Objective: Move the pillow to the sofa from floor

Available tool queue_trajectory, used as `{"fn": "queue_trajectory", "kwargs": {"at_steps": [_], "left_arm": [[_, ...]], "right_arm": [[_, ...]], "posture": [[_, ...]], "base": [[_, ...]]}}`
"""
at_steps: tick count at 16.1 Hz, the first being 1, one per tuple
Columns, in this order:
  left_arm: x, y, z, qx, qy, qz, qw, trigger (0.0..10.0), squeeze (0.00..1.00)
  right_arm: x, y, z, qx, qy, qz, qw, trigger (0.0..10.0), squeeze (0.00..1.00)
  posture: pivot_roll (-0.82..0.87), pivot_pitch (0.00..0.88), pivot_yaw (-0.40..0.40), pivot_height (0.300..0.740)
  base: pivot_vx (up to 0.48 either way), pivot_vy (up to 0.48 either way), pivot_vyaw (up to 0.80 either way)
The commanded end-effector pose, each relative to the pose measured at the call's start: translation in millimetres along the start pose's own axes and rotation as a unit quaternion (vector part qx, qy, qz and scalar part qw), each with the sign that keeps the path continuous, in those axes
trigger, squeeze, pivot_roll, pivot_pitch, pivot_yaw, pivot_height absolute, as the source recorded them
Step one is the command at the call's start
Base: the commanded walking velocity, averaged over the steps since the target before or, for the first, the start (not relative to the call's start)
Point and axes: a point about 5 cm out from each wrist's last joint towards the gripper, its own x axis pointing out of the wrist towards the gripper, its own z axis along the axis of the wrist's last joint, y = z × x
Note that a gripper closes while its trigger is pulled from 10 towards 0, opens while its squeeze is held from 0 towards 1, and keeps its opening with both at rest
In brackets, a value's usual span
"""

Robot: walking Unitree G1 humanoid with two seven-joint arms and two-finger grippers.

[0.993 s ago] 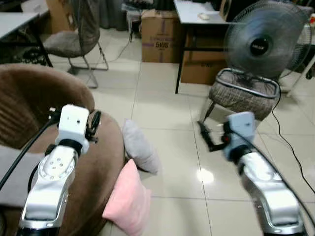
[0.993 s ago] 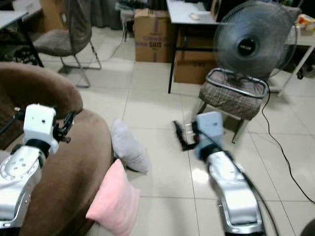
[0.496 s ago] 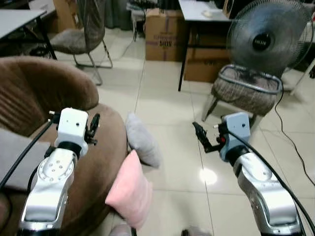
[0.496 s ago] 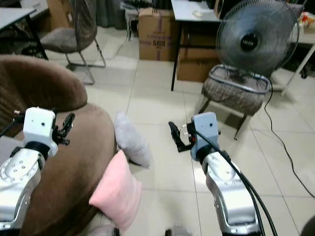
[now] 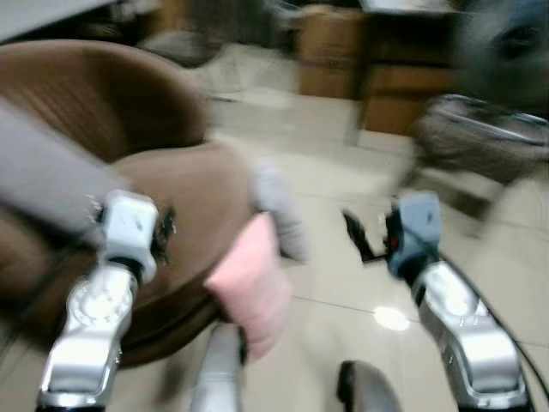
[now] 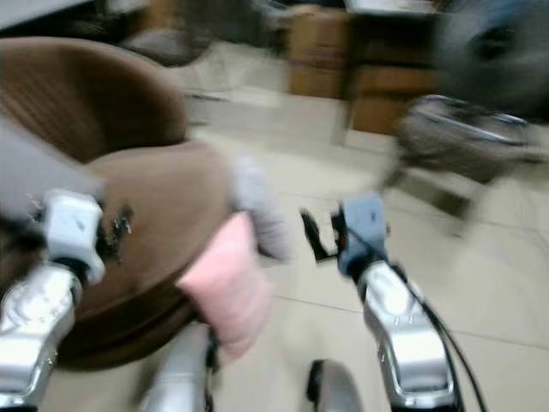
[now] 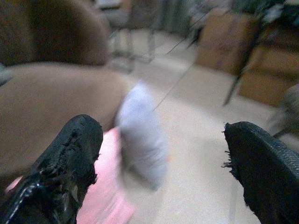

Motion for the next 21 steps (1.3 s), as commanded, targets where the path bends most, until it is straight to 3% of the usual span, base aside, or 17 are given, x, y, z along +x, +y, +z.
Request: {"fn": "queue_trajectory", "kwargs": {"at_steps": [1,8,10,11,12,14,17,21], "left_arm": [[5.0,3.0,16.0,0.013,-0.029,0.002,0.999,10.0,0.0],[7.4,1.1,15.5,0.006,-0.027,-0.004,1.0,10.0,0.0],[8.3,-1.9,15.3,-0.003,-0.031,-0.023,0.999,10.0,0.0],[7.5,-11.8,9.8,0.0,-0.027,-0.072,0.997,10.0,0.0],[7.2,-14.2,6.9,0.005,-0.024,-0.085,0.996,10.0,0.0],[8.2,-13.8,5.3,0.003,-0.021,-0.082,0.996,10.0,0.0],[8.8,-7.1,-3.7,-0.056,-0.01,-0.045,0.997,10.0,0.0],[6.7,-6.3,-8.6,-0.056,-0.004,-0.032,0.998,10.0,0.0]], "right_arm": [[1.3,-1.4,9.8,-0.006,-0.02,-0.004,1.0,10.0,0.0],[1.8,-3.5,7.6,-0.003,-0.016,-0.01,1.0,10.0,0.0],[2.9,-4.9,8.5,0.0,-0.025,-0.012,1.0,10.0,0.0],[2.8,-13.0,3.6,0.011,-0.037,-0.043,0.998,10.0,0.0],[2.3,-16.9,0.1,0.013,-0.036,-0.058,0.998,10.0,0.0],[2.5,-20.0,-2.4,0.015,-0.033,-0.066,0.997,10.0,0.0],[0.0,-25.3,-12.2,0.018,-0.017,-0.087,0.996,10.0,0.0],[5.8,-20.5,-9.9,0.017,-0.022,-0.061,0.998,10.0,0.0]], "posture": [[0.05,0.0,0.004,0.59],[0.06,0.0,0.007,0.59],[0.06,0.0,-0.001,0.59],[0.06,0.0,-0.001,0.59],[0.06,0.0,-0.001,0.59],[0.05,0.0,0.005,0.59],[0.05,0.0,0.008,0.59],[0.05,0.0,-0.01,0.59]], "base": [[0.0,0.0,0.0],[0.0,0.0,0.0],[0.0,0.0,0.0],[0.255,0.0,0.0],[0.255,0.0,0.0],[0.251,0.0,0.0],[0.273,0.0,0.0],[0.374,0.0,-0.4]]}}
